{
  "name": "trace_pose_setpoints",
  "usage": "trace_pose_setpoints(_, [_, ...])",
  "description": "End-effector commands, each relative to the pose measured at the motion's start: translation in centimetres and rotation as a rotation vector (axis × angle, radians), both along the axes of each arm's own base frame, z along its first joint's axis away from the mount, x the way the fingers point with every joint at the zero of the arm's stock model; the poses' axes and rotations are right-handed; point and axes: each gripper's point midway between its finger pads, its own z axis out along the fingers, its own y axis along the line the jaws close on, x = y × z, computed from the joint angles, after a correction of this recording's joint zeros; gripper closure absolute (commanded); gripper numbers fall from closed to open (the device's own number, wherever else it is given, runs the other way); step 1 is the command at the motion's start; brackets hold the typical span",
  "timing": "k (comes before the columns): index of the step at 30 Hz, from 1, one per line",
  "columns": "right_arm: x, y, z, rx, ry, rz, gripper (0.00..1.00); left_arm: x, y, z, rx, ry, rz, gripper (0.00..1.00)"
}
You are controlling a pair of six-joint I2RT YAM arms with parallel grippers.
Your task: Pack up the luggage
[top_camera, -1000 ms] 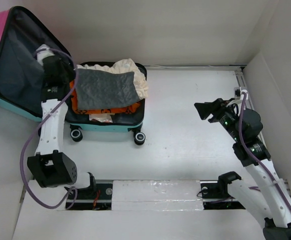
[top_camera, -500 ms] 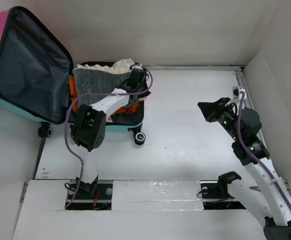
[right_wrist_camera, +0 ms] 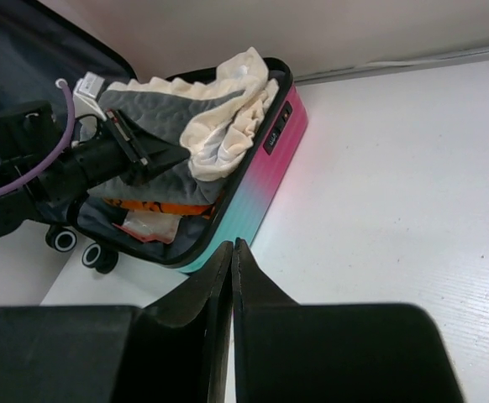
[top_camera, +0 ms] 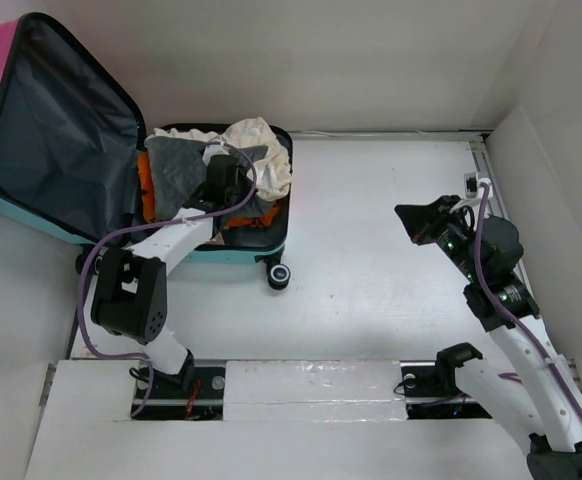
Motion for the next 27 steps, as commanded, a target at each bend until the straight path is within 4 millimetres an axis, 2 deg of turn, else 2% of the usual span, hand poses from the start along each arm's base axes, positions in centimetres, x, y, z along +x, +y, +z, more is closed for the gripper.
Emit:
trace_pose_setpoints(1, [-0.2,0.5,1.5,0.005,-0.062,0.029,0.92,0.5,-0.1,3.3,-0.006,-0.089,-0.011,0.95])
trace_pose_setpoints(2, [-0.2,0.5,1.5,0.005,-0.062,0.029,0.92,1.0,0.1,3.5,0.005,-0.085,0.006,0.95])
trace_pose_setpoints(5, [-0.5,0.4,1.8,0.008,-0.072,0.029,0.92,1.7,0.5,-0.5,0.053,0.028,0.021,0.93])
trace_pose_setpoints(6, [-0.5,0.4,1.8,0.008,-0.072,0.029,0.92,2.4,0.3,-0.8,0.059,0.042,0.021,0.93])
trace_pose_setpoints(7, [-0.5,0.4,1.8,0.008,-0.072,0.029,0.92,2.7,0.1,-3.7,0.083,0.106,0.02,0.93])
trace_pose_setpoints(8, [-0.5,0.4,1.8,0.008,-0.072,0.029,0.92,2.7,-0.4,-4.8,0.087,0.135,-0.011,0.95])
trace_pose_setpoints(9, [-0.5,0.4,1.8,0.008,-0.072,0.029,0.92,2.8,-1.8,-5.2,0.046,0.145,-0.075,0.95])
trace_pose_setpoints(10, [-0.6,0.7,1.8,0.008,-0.072,0.038,0.92,2.7,-2.2,-7.1,0.052,0.176,-0.097,0.95])
trace_pose_setpoints(11, [-0.6,0.7,1.8,0.008,-0.072,0.039,0.92,2.6,-2.7,-8.0,0.06,0.196,-0.108,0.95])
trace_pose_setpoints(12, [-0.6,0.7,1.8,0.008,-0.072,0.039,0.92,2.5,-2.7,-9.0,0.07,0.227,-0.108,0.93])
trace_pose_setpoints(13, [-0.6,0.7,1.8,0.008,-0.072,0.039,0.92,3.0,-3.1,-9.1,0.086,0.233,-0.102,0.93])
trace_pose_setpoints(14, [-0.6,0.7,1.8,0.008,-0.072,0.039,0.92,2.4,-3.6,-11.7,0.117,0.296,-0.112,0.93])
trace_pose_setpoints(16, [-0.6,0.7,1.8,0.008,-0.072,0.039,0.92,1.5,-3.1,-13.1,0.177,0.342,-0.099,0.93])
trace_pose_setpoints(19, [-0.8,0.6,2.0,0.011,-0.081,0.038,0.92,0.8,-2.9,-10.3,0.13,0.255,-0.088,0.93])
trace_pose_setpoints(20, [-0.9,0.8,2.0,0.011,-0.081,0.051,0.91,-0.2,-2.2,-10.0,0.124,0.248,-0.066,0.86])
trace_pose_setpoints(21, [-0.9,0.8,2.0,0.011,-0.081,0.051,0.87,-0.2,-2.1,-5.7,0.087,0.16,-0.053,0.8])
trace_pose_setpoints(23, [-0.9,1.1,1.7,0.007,-0.07,0.068,0.81,-0.6,-0.7,-1.7,0.089,0.077,0.003,0.61])
trace_pose_setpoints(24, [-1.1,1.3,2.2,0.009,-0.08,0.083,0.78,-1.2,0.0,2.8,0.054,-0.01,0.03,0.43])
trace_pose_setpoints(25, [-1.1,1.3,2.2,0.009,-0.08,0.083,0.7,-1.9,0.7,4.5,0.055,-0.032,0.05,0.37])
trace_pose_setpoints(26, [-1.1,1.3,2.2,0.009,-0.08,0.083,0.67,-2.5,1.5,6.3,0.055,-0.063,0.075,0.32])
trace_pose_setpoints(27, [-1.1,1.3,2.2,0.009,-0.08,0.083,0.63,-3.0,3.3,7.7,0.083,-0.091,0.149,0.3])
